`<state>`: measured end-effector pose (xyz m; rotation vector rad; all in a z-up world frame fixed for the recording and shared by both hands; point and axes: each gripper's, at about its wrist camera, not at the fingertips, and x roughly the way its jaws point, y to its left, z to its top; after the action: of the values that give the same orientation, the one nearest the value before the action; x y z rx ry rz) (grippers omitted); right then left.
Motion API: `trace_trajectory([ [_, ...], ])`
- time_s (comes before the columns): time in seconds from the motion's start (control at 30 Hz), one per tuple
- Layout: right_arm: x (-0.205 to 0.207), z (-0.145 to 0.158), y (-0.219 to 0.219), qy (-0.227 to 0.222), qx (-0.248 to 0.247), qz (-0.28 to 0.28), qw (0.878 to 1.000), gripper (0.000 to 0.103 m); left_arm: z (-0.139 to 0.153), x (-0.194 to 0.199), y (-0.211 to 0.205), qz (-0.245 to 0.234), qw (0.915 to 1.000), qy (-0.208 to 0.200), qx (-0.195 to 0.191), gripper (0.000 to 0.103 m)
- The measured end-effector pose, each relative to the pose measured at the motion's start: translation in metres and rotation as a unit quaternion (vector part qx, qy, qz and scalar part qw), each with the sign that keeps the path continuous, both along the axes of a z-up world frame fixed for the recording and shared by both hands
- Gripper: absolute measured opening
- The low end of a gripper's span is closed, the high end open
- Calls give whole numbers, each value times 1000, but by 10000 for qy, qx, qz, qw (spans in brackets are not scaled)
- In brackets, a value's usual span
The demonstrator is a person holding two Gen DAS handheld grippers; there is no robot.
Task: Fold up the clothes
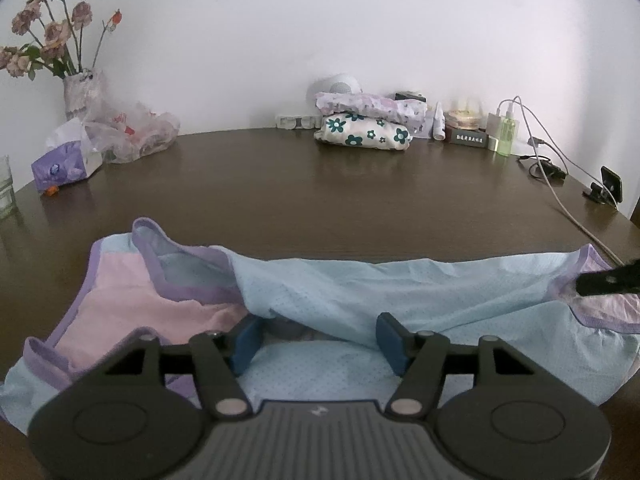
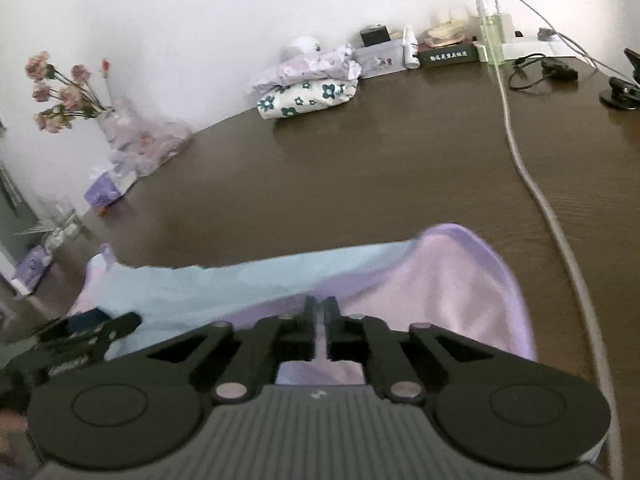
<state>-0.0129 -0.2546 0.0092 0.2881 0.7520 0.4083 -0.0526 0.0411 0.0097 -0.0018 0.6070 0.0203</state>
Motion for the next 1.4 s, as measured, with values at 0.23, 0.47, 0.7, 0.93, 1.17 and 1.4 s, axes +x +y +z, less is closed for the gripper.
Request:
trace_trajectory([
  [0.23,-36,0,-13,-467,-770,1092,9899,30,0,1,-3,-181,9998,17,53,66],
  [0.47,-66,13,-6,-876,-1303,1852,9701,0,-3,5,-2,-118,9998,131,10,72],
  [0.7,-77,22,-29,-828,-1128,1564,9777,5,-3,5,-4,-171,9997,152,10,75],
  [0.93,-66,8,-31,-809,-1393,1394,9771,30,-3,5,-5,-212,9997,154,17,76],
  [1.17,-72,8,-35,-845,-1261,1677,9741,1,-2,5,-5,-213,9996,166,-1,77],
  [1.4,-89,20,-47,-1017,-1169,1664,9738,0,2,3,-1,-278,9996,63,-85,77],
])
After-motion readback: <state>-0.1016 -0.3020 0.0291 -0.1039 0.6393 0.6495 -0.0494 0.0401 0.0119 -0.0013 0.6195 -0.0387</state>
